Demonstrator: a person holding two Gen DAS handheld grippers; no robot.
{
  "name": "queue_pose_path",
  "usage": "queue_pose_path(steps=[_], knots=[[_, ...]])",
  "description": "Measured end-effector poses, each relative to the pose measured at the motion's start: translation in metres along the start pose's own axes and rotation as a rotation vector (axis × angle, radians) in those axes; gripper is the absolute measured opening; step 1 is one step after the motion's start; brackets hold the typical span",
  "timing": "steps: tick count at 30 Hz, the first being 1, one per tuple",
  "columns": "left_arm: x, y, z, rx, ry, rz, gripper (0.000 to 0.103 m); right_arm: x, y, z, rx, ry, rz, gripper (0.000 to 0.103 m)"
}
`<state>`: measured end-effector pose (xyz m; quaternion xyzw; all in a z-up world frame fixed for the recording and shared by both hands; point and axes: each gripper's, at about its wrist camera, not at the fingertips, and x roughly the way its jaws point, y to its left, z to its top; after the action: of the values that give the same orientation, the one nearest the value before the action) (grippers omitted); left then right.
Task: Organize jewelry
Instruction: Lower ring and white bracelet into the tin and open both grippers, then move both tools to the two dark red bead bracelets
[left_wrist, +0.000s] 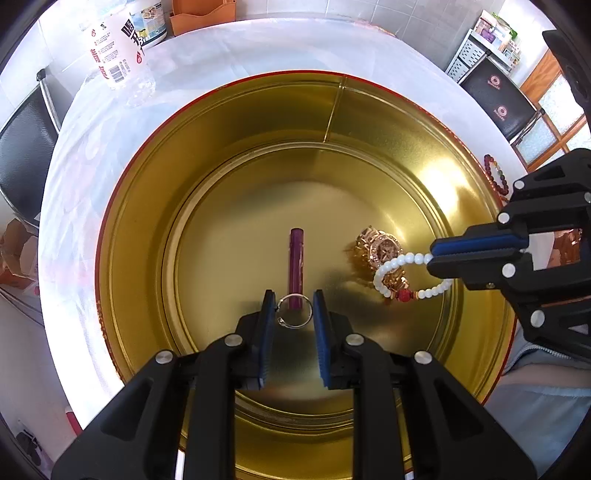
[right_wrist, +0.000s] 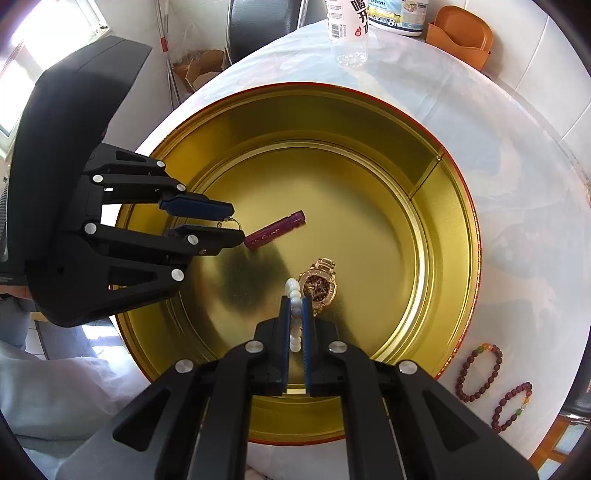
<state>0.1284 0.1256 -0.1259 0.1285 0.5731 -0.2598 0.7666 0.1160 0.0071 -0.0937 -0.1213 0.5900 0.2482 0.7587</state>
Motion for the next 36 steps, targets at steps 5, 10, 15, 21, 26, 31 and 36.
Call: queue_pose_path(steps=[5, 10, 15, 21, 26, 31, 36], knots=[[-0.006, 0.000, 0.002, -0.020, -0.007, 0.045, 0.042, -0.003, 0.005, -0.003, -0.037, 0.000, -0.047, 0.026], [-0.022, 0.003, 0.001, -0.020, -0.053, 0.072, 0.059, -0.014, 0.014, -0.007, -0.076, -0.056, -0.086, 0.060], [-0.025, -0.001, 0.000, -0.007, -0.056, 0.078, 0.059, -0.017, 0.015, -0.012, -0.071, -0.062, -0.099, 0.062], [-0.029, -0.012, 0.001, 0.001, -0.082, 0.082, 0.070, -0.026, 0.012, -0.023, -0.055, -0.088, -0.115, 0.078], [-0.035, -0.027, 0.011, -0.007, -0.110, 0.081, 0.072, -0.033, -0.004, -0.036, -0.008, -0.116, -0.138, 0.083], [-0.039, -0.057, 0.027, -0.004, -0.134, 0.072, 0.072, -0.049, -0.041, -0.057, 0.057, -0.154, -0.161, 0.083], [-0.043, -0.110, 0.049, 0.017, -0.174, 0.050, 0.072, -0.072, -0.098, -0.089, 0.132, -0.209, -0.167, 0.084]])
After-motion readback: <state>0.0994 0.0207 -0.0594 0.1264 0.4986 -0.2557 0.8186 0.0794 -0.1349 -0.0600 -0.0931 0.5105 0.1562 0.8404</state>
